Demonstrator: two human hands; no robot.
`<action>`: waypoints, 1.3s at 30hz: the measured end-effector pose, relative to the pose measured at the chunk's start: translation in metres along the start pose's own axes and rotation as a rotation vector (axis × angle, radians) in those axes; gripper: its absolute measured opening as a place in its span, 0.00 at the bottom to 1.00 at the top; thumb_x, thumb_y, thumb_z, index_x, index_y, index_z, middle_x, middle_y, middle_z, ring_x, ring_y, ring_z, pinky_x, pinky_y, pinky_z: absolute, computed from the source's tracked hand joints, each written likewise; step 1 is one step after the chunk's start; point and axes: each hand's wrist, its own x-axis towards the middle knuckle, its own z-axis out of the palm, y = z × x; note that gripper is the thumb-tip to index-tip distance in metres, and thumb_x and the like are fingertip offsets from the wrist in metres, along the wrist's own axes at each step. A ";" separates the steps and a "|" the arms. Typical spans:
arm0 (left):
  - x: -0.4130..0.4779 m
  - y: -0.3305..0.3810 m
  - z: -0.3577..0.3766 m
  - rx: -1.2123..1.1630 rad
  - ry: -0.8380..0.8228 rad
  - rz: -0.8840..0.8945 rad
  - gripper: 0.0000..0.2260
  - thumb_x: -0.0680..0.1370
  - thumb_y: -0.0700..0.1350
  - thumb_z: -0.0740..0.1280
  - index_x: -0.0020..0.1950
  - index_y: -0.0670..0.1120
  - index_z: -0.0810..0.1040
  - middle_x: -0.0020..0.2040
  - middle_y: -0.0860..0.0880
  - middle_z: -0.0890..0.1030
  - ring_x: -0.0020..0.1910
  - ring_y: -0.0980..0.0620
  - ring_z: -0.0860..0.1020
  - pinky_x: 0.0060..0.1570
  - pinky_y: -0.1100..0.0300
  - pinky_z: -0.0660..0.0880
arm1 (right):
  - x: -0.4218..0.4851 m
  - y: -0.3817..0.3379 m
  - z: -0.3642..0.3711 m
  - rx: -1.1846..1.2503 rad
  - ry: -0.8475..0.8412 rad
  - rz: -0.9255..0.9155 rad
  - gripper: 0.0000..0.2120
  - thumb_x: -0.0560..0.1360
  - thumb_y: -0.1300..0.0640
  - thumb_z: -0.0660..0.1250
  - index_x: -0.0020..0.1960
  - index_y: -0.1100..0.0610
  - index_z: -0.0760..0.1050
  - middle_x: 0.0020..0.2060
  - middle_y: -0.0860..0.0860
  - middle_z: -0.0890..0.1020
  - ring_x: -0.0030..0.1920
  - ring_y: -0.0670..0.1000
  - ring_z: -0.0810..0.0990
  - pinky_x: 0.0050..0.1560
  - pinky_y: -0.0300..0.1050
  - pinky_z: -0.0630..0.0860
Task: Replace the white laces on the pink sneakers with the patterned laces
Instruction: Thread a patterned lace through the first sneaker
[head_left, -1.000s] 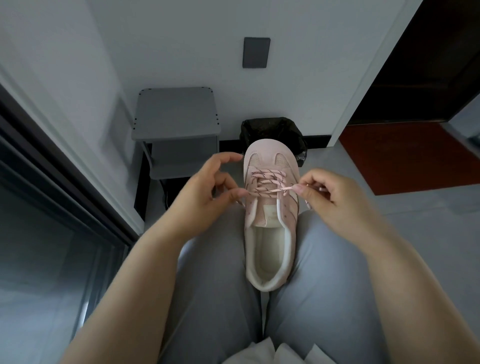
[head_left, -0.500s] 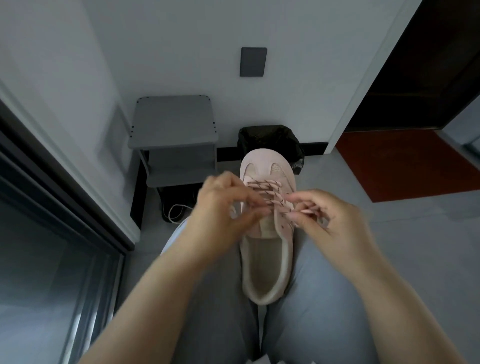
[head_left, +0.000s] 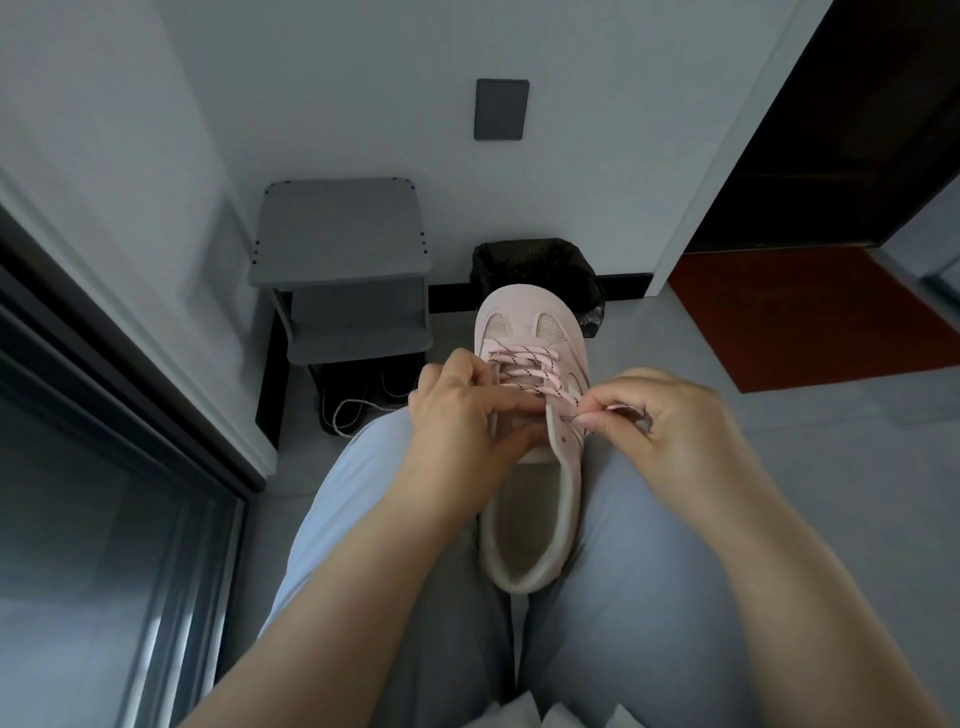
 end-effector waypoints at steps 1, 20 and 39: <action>0.000 0.000 0.001 -0.006 -0.002 0.000 0.13 0.64 0.58 0.67 0.46 0.59 0.83 0.38 0.59 0.62 0.45 0.50 0.64 0.49 0.56 0.64 | 0.001 0.000 -0.001 -0.012 -0.004 -0.017 0.03 0.70 0.61 0.72 0.38 0.56 0.80 0.34 0.47 0.78 0.39 0.47 0.76 0.37 0.32 0.69; -0.006 -0.004 0.001 -0.006 0.096 0.039 0.05 0.68 0.50 0.68 0.40 0.51 0.82 0.39 0.57 0.64 0.42 0.49 0.65 0.45 0.56 0.61 | 0.008 -0.003 0.016 0.130 0.046 0.199 0.08 0.70 0.48 0.70 0.40 0.52 0.77 0.38 0.46 0.79 0.42 0.42 0.76 0.45 0.31 0.69; -0.014 -0.051 -0.074 -1.084 0.047 -0.291 0.05 0.71 0.39 0.65 0.36 0.46 0.74 0.40 0.49 0.84 0.44 0.55 0.82 0.49 0.64 0.77 | 0.007 -0.022 0.019 0.300 -0.047 0.254 0.13 0.64 0.62 0.74 0.34 0.51 0.71 0.47 0.50 0.73 0.43 0.35 0.72 0.43 0.22 0.65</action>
